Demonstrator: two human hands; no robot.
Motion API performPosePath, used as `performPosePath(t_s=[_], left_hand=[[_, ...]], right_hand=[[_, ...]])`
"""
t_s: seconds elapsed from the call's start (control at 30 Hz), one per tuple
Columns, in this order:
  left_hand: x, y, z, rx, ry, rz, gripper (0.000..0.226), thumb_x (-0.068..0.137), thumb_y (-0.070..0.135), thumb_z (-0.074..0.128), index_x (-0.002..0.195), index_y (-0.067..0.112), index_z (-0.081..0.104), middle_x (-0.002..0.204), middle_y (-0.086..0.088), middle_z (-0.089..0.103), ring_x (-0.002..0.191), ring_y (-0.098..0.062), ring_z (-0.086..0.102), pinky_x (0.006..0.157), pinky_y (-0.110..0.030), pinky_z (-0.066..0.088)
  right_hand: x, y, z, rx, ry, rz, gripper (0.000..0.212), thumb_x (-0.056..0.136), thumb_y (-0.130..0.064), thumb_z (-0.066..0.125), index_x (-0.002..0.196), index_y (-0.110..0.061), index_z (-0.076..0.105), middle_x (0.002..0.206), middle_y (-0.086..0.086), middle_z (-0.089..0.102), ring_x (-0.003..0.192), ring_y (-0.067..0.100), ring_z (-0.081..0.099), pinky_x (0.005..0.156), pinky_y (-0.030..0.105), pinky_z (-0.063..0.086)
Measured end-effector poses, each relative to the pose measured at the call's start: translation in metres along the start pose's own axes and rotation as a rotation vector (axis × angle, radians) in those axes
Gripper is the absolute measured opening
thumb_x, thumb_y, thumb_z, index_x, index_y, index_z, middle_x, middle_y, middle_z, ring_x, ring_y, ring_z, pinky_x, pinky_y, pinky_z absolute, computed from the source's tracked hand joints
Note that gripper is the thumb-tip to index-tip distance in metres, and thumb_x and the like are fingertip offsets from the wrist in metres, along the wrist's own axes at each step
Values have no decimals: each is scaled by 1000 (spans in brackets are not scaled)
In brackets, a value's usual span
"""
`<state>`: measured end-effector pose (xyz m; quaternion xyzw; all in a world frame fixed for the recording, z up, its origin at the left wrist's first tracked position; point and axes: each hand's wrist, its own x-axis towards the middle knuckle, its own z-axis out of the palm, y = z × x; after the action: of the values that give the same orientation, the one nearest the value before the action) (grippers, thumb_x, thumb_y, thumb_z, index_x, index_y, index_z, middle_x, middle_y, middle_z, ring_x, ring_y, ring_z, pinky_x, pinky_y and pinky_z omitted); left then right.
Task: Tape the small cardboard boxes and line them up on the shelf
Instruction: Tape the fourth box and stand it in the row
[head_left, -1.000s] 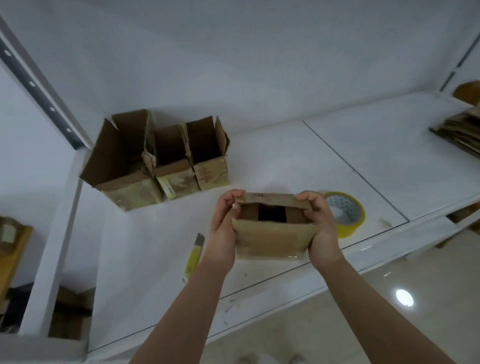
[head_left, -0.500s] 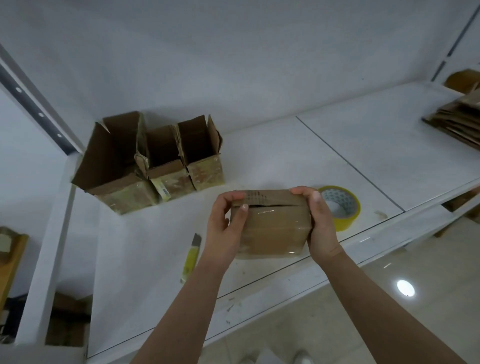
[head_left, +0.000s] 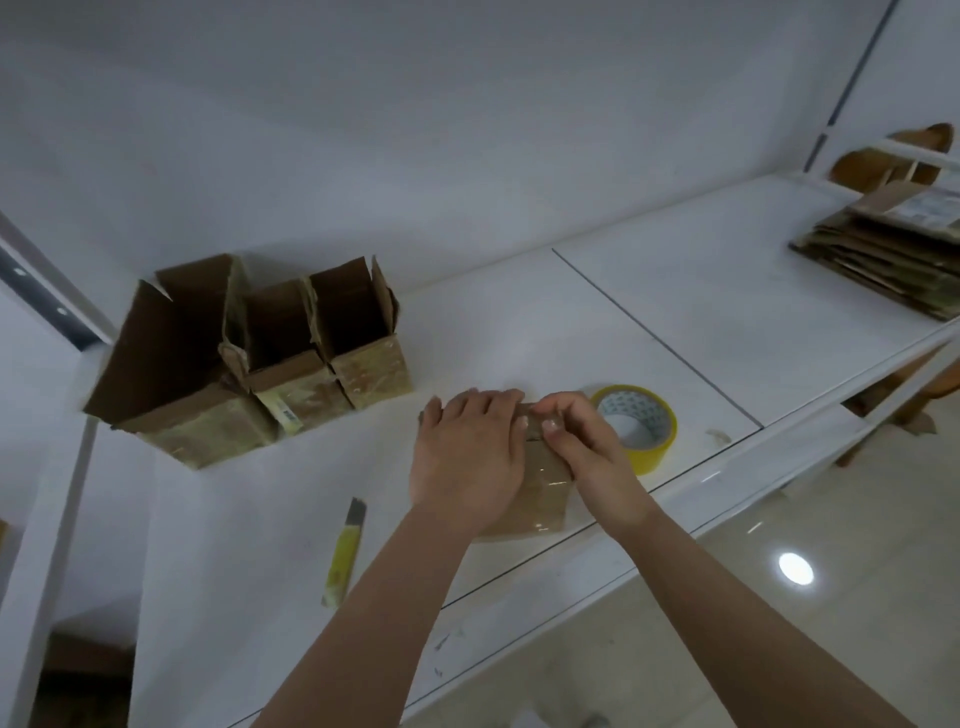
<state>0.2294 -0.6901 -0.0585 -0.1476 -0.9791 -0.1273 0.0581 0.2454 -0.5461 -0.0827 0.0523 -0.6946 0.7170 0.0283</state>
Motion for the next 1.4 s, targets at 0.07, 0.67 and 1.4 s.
performPosePath(t_s=[0.07, 0.67, 1.4], left_hand=[[0, -3, -1, 5, 13, 2, 41, 102, 38, 26, 136, 31, 47, 134, 7, 56, 127, -17, 46, 112, -40, 21], [1, -5, -4, -81, 53, -100, 39, 102, 42, 34, 139, 34, 44, 134, 8, 57, 128, -14, 47, 115, -37, 21], [-11, -10, -26, -1240, 201, -174, 71, 88, 76, 30, 128, 28, 63, 117, 19, 69, 117, 6, 56, 97, -10, 41]], right_hand=[[2, -10, -16, -89, -39, -30, 23, 99, -15, 47, 112, -3, 61, 107, 3, 62, 102, 8, 55, 91, 19, 42], [30, 7, -100, -1456, -35, 107, 14, 92, -33, 58, 98, -21, 63, 98, 2, 68, 102, 24, 62, 94, 30, 34], [57, -112, 2, -590, -480, 69, 81, 63, -81, 63, 85, -2, 68, 66, 2, 61, 57, 8, 59, 53, 21, 43]])
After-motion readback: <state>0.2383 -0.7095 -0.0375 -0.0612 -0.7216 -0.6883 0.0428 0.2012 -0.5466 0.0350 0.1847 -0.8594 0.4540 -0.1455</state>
